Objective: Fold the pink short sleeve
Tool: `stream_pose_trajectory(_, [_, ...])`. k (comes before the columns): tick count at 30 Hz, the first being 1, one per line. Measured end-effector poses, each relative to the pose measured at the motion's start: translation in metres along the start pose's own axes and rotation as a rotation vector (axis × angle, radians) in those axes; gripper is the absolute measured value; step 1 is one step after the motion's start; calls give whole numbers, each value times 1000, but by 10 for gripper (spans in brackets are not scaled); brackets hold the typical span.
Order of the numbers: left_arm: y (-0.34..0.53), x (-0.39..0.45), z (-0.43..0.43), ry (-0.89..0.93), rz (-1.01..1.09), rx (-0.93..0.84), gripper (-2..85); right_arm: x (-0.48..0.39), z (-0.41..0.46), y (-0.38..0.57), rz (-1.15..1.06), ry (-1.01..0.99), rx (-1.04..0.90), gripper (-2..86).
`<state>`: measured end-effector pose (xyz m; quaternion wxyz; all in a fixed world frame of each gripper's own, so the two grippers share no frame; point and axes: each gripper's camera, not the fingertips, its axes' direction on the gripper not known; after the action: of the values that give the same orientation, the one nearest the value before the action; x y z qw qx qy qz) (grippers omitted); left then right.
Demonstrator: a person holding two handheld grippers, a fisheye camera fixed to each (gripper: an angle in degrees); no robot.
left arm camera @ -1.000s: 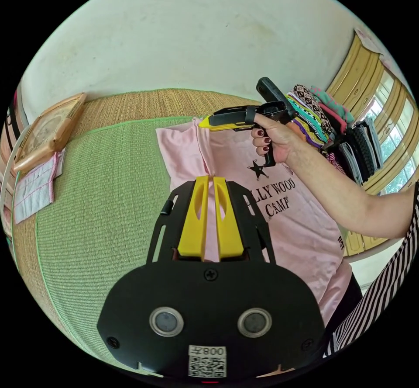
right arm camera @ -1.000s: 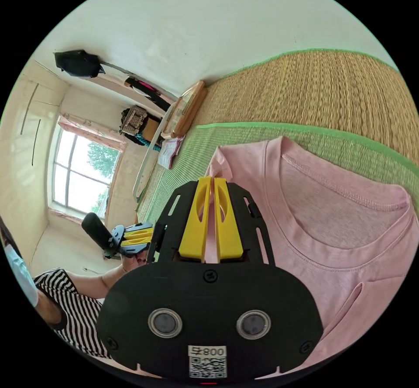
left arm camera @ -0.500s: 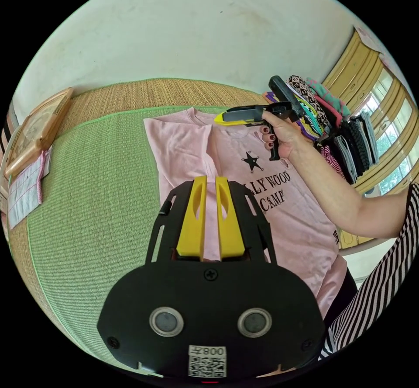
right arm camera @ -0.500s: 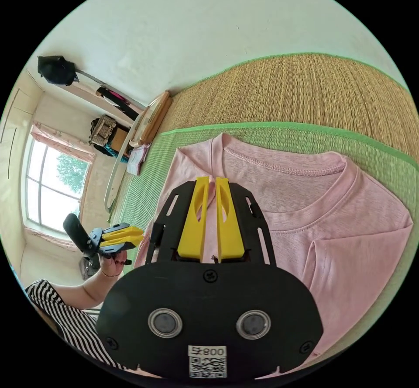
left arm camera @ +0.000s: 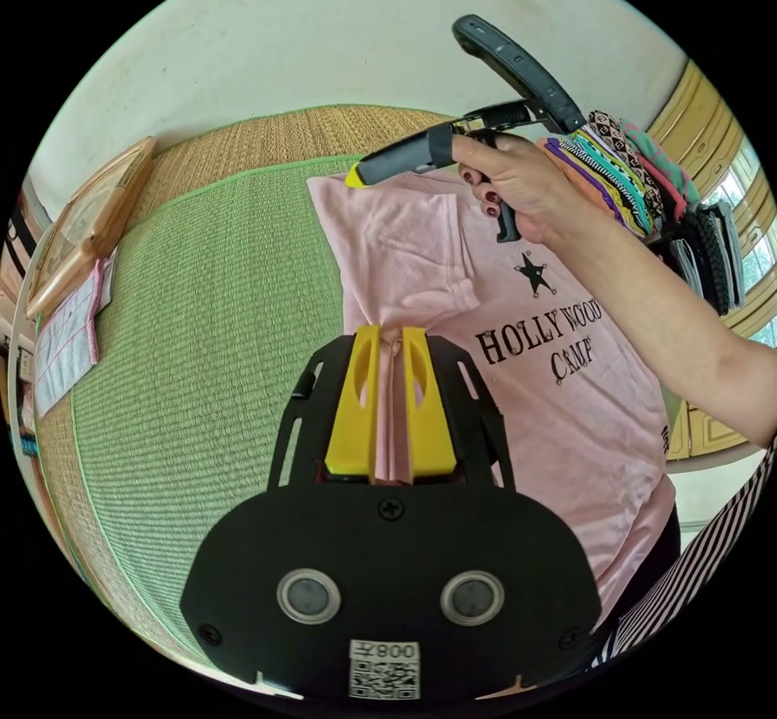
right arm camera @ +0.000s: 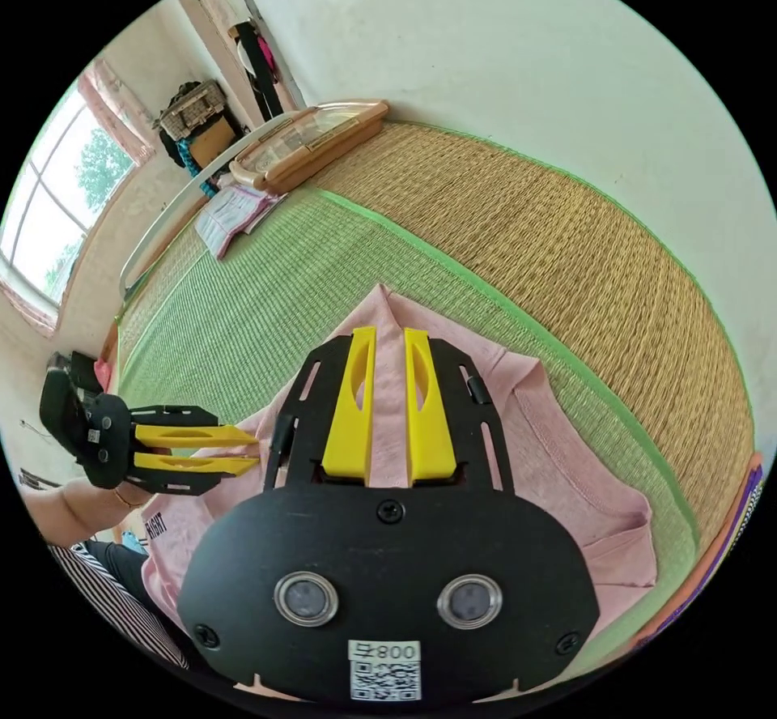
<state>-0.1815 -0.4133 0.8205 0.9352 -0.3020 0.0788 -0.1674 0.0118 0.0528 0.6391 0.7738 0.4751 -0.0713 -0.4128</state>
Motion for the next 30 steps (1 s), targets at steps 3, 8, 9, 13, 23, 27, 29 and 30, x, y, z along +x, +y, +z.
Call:
stream_pose_trajectory(3, [0,5,1,-8,3,8,26,-8,12,-9,-8,31,-46,53])
stream_pose_trajectory(8, [7,10,-6,-39,-23,67,9,-23,3,-9,-25,43,-22,10])
stream_pose_trajectory(9, [8,11,-9,-47,-27,82,8,-24,2,-9,-26,37,-17,8])
stream_pose_trajectory(13, [15,16,-20,-95,-32,141,7,-35,-10,-13,-30,6,23,3])
stream_pose_trajectory(23, [27,22,-21,-34,-56,160,22,-41,-34,-18,23,-45,54,34])
stream_pose_trajectory(27, [20,27,-17,-12,-36,165,18,-40,-61,-2,56,-108,121,27])
stream_pose_trajectory(29, [14,28,-6,-27,-31,133,12,-48,-67,8,35,-163,143,18])
stream_pose_trajectory(30, [13,28,-3,-31,-30,127,10,-52,-66,9,14,-170,134,16])
